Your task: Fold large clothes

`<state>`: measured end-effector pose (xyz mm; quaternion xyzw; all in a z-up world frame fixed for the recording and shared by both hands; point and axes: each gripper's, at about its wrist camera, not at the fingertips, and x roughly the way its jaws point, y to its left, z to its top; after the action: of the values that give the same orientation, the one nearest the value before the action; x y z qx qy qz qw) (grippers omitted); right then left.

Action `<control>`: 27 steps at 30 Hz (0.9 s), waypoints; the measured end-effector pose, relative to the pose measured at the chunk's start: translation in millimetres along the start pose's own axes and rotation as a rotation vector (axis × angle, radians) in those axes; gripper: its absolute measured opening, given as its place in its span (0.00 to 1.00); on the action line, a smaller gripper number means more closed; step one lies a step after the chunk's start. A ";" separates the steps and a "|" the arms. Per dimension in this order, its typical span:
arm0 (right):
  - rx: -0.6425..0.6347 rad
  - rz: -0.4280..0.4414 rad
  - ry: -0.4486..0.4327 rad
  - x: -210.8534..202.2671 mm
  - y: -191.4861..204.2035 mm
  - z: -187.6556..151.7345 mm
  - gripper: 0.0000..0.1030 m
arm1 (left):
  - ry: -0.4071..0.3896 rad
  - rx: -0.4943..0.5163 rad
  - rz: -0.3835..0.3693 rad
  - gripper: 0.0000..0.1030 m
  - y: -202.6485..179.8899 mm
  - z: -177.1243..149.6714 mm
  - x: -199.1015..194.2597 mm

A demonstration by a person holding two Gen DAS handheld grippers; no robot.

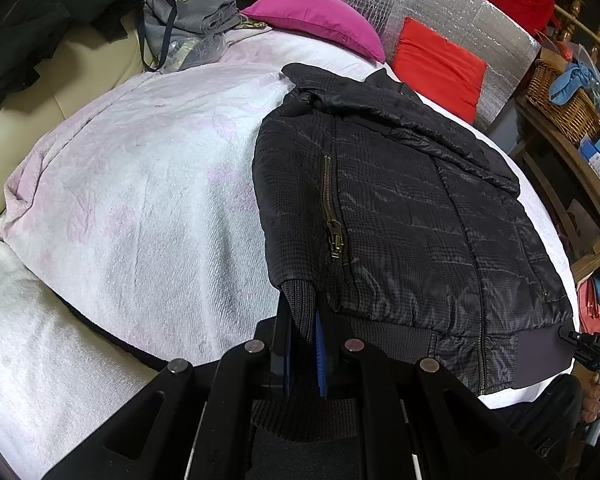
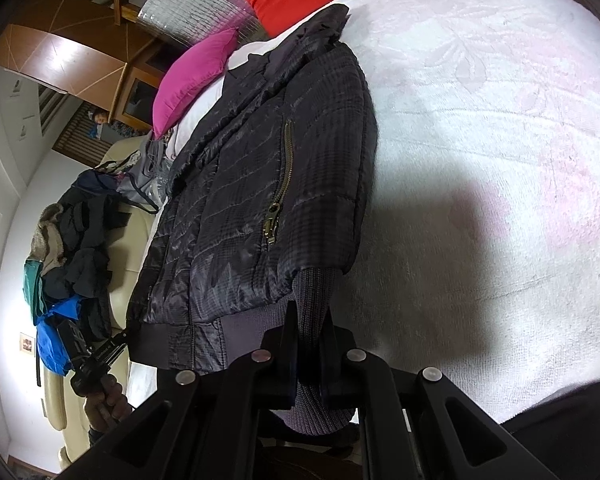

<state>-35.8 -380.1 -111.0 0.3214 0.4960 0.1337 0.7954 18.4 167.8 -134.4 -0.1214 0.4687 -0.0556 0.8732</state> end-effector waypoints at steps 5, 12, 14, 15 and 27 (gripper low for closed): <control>-0.004 0.009 -0.009 -2.6 1.1 0.0 0.08 | 0.003 0.001 0.001 0.09 0.6 -0.3 1.4; 0.002 0.032 -0.010 -3.4 -3.1 0.4 0.08 | 0.001 0.000 0.001 0.09 -0.4 0.1 0.3; 0.005 0.040 -0.011 -3.5 -4.0 0.1 0.08 | 0.003 0.002 0.003 0.09 -0.8 -0.3 0.5; 0.006 0.042 -0.010 -3.3 -4.6 0.4 0.08 | 0.005 0.001 0.003 0.09 -0.6 -0.2 1.3; 0.007 0.056 -0.007 -2.9 -7.9 0.7 0.08 | 0.005 0.005 0.014 0.09 -2.6 -0.8 -0.1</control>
<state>-37.4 -387.9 -113.8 0.3385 0.4846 0.1530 0.7919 17.7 165.2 -134.1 -0.1157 0.4717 -0.0509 0.8727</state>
